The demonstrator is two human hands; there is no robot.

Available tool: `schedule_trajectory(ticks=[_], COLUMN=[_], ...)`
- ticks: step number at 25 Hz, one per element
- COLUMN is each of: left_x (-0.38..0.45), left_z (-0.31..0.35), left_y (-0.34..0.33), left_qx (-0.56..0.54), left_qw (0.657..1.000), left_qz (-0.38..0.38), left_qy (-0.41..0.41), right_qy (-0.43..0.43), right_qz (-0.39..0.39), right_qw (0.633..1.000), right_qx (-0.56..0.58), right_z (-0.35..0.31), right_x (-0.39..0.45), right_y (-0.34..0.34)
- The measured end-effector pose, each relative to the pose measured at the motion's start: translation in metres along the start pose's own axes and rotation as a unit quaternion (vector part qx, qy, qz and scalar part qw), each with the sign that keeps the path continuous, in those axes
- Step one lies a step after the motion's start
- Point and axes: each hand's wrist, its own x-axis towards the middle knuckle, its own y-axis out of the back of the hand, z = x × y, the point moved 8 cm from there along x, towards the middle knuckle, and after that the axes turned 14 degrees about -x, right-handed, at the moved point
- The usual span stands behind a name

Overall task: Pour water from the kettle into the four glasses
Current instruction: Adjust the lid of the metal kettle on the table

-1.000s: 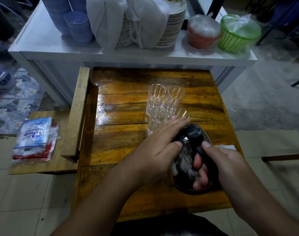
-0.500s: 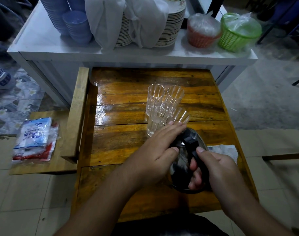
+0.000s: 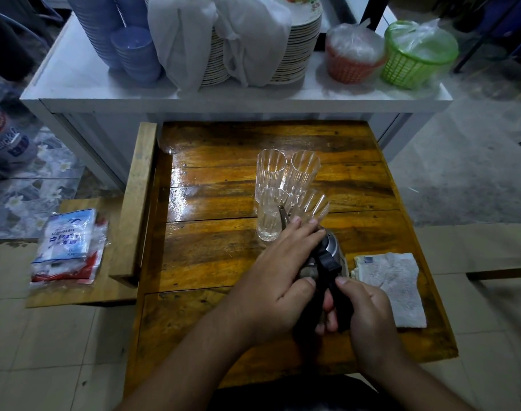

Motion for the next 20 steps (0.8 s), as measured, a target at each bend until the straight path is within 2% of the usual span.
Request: schedule_trajectory(ticks=[9,20], left_x=[0.004,0.017], left_z=[0.027,0.044], left_y=[0.0,0.013], left_qx=[0.055,0.061], left_qw=[0.996,0.99], left_qz=[0.022,0.056], left_qy=[-0.067,-0.114], right_qy=[0.053,0.037], right_qz=[0.001,0.015], right_qw=[0.999,0.998], right_qx=[-0.001,0.039], right_z=[-0.014,-0.039], right_x=[0.004,0.006], right_y=[0.009,0.009])
